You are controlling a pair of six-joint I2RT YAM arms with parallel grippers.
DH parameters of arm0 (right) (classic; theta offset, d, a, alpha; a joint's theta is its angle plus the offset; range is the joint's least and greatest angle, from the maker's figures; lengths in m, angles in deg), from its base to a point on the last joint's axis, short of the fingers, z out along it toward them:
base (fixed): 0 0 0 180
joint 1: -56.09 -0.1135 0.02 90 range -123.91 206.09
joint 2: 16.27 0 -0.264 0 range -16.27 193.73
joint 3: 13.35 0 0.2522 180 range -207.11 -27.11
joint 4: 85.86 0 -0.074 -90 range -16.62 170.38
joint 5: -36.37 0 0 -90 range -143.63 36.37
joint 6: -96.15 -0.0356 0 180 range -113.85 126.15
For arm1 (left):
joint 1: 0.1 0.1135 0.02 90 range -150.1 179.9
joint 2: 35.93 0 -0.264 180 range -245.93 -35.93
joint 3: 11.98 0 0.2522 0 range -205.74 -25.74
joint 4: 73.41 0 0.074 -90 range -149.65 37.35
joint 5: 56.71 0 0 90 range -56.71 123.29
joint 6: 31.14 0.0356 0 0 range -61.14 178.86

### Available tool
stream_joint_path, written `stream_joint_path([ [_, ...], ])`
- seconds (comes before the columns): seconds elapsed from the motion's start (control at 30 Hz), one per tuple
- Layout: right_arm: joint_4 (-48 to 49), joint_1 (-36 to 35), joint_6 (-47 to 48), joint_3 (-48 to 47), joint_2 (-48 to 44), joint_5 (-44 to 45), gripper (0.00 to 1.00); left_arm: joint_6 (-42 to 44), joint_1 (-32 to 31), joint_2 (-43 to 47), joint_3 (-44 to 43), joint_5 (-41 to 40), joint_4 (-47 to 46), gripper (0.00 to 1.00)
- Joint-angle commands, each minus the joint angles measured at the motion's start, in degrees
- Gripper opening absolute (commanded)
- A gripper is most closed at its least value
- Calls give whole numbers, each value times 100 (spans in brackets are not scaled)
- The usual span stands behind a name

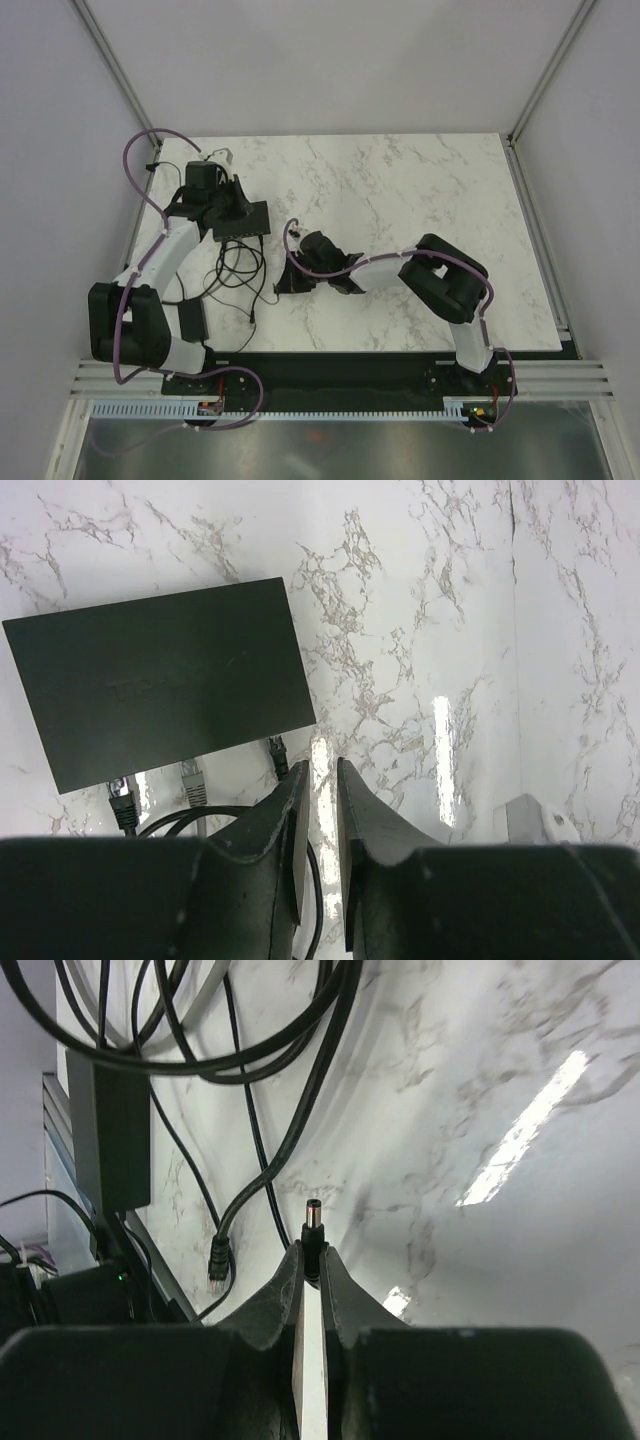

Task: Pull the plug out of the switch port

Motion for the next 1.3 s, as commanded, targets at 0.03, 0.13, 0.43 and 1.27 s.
stream_joint_path([
  [0.03,-215,-202,233,-34,-311,284,0,252,129,70,70,20,-172,25],
  [0.13,-373,-238,286,36,-337,530,14,261,138,70,114,-7,-172,25],
  [0.43,-1770,-124,1261,-893,-601,1866,54,244,147,-228,88,142,-137,39],
  [1.27,786,711,-355,-2337,1429,654,45,-460,674,-1767,-940,731,250,42],
])
